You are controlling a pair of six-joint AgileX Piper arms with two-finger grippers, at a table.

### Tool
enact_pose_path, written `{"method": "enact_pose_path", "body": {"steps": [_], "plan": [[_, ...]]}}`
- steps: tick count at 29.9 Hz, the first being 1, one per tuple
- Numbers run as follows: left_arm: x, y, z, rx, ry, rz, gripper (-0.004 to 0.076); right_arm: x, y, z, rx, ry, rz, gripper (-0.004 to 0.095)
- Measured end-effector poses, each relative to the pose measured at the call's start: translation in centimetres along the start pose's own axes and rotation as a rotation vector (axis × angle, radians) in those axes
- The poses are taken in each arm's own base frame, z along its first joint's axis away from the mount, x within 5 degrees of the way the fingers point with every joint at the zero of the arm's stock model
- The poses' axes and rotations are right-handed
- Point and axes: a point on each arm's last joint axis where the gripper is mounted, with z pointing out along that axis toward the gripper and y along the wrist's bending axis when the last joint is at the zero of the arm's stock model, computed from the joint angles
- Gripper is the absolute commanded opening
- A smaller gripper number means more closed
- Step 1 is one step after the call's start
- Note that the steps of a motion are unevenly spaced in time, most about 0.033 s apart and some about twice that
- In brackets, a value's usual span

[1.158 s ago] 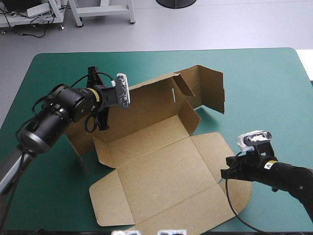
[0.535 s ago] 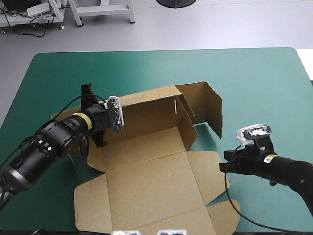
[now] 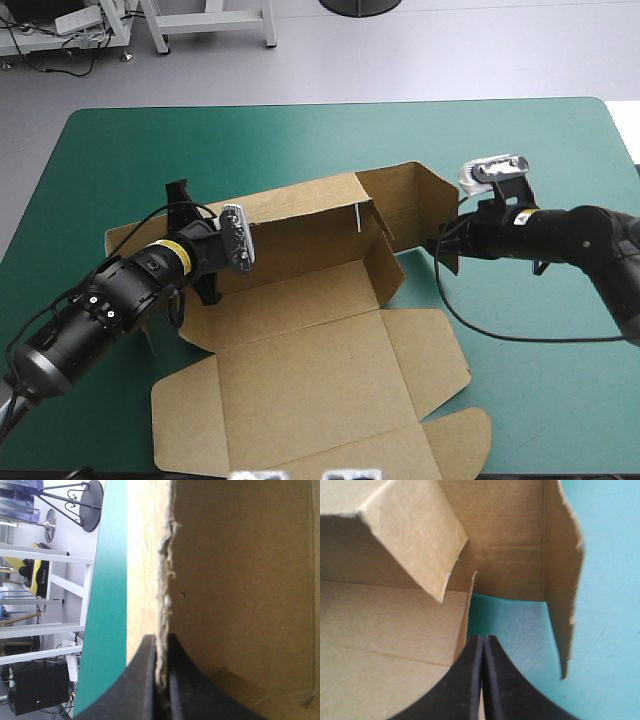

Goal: Fold the box

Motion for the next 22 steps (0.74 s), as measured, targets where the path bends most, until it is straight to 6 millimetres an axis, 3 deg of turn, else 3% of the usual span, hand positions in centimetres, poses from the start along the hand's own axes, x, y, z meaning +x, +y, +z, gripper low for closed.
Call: {"method": "enact_pose_path", "body": {"steps": [10,22], "plan": [[0.0,0.0,0.0,-0.002,-0.002,-0.005,-0.0006,-5.1,2.1,1.6,0.127,0.014,-0.145,0.0],[0.0,0.0,0.0,-0.002,-0.002,-0.005,-0.0006,-10.5,2.2,5.1,0.15,0.044,-0.178,0.0]]}}
